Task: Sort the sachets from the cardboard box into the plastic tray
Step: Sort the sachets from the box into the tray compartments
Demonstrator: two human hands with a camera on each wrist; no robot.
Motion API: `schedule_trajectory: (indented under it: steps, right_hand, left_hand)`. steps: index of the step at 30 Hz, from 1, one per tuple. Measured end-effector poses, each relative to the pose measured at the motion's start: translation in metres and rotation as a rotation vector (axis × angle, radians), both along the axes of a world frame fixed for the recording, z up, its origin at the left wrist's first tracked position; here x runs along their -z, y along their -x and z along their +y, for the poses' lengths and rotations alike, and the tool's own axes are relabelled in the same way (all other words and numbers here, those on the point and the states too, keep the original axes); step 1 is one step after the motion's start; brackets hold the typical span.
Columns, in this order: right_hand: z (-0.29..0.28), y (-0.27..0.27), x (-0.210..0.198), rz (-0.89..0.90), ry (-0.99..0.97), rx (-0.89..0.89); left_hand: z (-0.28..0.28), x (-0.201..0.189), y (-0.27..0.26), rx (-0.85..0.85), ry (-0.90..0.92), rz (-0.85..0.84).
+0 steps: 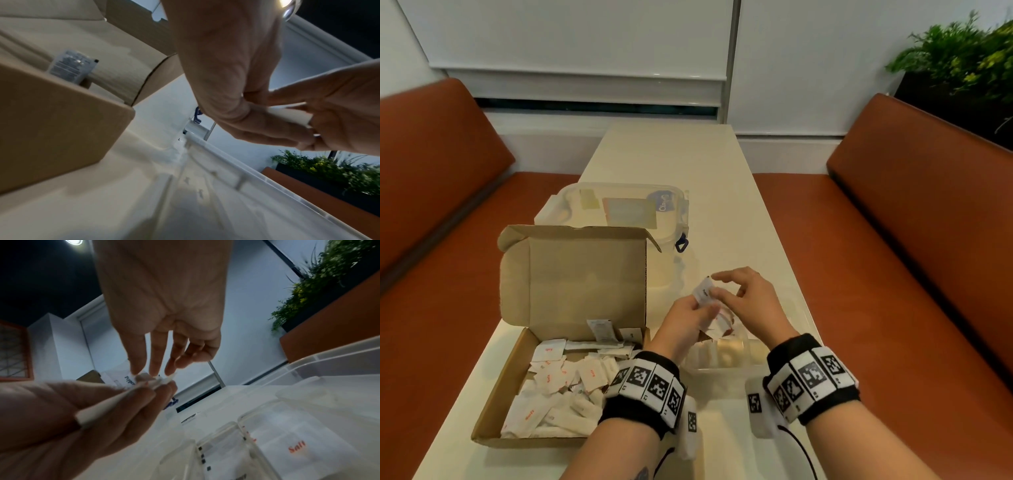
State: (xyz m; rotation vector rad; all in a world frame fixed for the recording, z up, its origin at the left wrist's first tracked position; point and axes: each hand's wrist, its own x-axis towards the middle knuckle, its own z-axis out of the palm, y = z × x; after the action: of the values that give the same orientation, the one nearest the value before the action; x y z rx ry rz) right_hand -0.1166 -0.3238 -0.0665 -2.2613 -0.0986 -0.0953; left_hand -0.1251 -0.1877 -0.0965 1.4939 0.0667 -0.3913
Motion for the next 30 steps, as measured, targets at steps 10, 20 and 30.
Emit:
schedule_trajectory:
  steps: [10,20,30]
  right_hand:
    - [-0.012,0.002,0.007,0.079,-0.341,0.068]
    - [-0.044,-0.008,0.006,0.088,-0.162,0.070]
    - [-0.038,-0.014,0.005,0.117,-0.290,-0.015]
  left_hand:
    - [-0.012,-0.002,0.001,0.036,0.010,0.021]
    - [-0.006,-0.003,-0.007,-0.153,0.267,0.027]
    - [-0.010,0.000,-0.009,-0.102,0.282,0.039]
